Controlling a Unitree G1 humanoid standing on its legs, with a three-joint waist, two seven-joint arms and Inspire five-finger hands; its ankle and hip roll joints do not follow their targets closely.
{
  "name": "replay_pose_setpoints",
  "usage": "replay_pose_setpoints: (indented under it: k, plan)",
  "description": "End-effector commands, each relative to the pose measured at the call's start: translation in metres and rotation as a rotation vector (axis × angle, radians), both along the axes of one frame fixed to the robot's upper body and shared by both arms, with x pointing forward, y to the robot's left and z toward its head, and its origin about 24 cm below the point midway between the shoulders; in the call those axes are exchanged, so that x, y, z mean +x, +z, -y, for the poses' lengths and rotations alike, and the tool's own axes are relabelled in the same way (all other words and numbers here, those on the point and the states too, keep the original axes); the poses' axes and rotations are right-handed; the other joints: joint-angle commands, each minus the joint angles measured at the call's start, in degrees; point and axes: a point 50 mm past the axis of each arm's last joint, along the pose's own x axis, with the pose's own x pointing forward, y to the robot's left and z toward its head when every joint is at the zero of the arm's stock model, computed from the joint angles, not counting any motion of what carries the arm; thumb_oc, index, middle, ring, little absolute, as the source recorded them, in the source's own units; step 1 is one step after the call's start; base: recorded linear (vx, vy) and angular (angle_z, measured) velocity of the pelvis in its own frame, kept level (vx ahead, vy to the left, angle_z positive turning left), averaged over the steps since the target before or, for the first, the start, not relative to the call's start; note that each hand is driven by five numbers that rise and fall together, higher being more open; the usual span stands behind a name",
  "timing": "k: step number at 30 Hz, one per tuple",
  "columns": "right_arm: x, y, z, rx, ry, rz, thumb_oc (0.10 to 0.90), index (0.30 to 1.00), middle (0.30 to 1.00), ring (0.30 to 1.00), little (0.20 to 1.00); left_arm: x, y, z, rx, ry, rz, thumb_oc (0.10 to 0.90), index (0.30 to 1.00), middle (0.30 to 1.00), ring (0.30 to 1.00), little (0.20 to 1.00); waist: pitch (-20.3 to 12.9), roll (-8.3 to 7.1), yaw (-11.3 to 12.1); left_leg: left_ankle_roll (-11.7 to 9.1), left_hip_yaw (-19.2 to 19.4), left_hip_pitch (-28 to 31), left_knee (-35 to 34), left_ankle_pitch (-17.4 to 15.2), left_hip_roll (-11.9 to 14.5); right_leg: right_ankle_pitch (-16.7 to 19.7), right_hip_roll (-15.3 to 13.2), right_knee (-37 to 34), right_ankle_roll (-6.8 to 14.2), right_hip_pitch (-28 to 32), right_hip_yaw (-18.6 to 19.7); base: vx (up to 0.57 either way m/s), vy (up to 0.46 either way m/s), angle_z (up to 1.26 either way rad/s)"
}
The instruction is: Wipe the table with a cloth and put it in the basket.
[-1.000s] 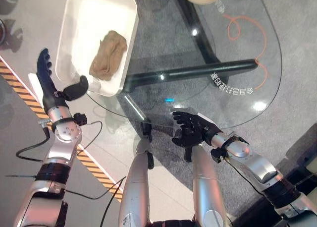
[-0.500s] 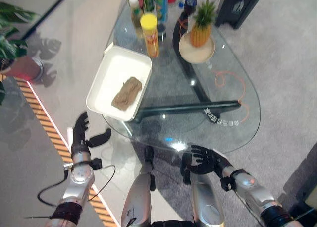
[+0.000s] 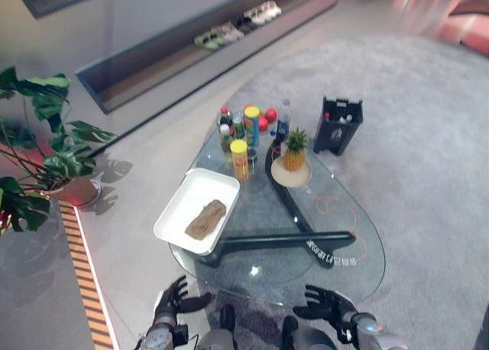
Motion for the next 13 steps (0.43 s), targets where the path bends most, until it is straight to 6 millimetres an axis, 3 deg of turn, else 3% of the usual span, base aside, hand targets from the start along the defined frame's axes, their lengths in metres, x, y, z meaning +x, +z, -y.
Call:
replay_pose_setpoints:
  k: [1, 7, 13]
  plan:
    - [0.006, 0.001, -0.004, 0.007, 0.005, 0.022, 0.8, 0.9, 0.9, 0.9, 0.9, 0.016, 0.007, -0.006, -0.015, -0.02, 0.059, 0.8, 0.9, 0.9, 0.9, 0.9, 0.6, -2.68, 0.2, 0.4, 1.8, 3.2, 3.1, -6.9, -3.9, 6.8, 0.6, -12.3, 1.7, 6.6, -0.5, 0.03, -0.061, 0.0]
    - [-0.028, -0.02, -0.006, 0.042, -0.136, -0.164, 0.8, 0.9, 0.9, 0.9, 0.9, -0.007, -0.011, 0.005, -0.049, -0.049, -0.099, 0.8, 0.9, 0.9, 0.9, 0.9, -1.5, -2.35, 0.2, 0.6, 2.2, 5.6, 1.0, -6.8, -3.0, 6.9, 1.0, -13.7, 1.9, 8.5, -0.1, 0.04, -0.046, -0.02]
    - [-0.039, -0.024, -0.005, 0.049, -0.175, -0.194, 0.8, 0.9, 0.9, 0.9, 0.9, -0.015, -0.015, 0.006, -0.05, -0.015, -0.124, 0.8, 0.9, 0.9, 0.9, 0.9, -2.4, -2.08, 0.3, 0.6, 2.4, 6.8, -0.9, -6.3, -2.5, 7.3, 1.3, -14.6, 2.0, 9.3, 0.0, 0.03, -0.019, -0.04]
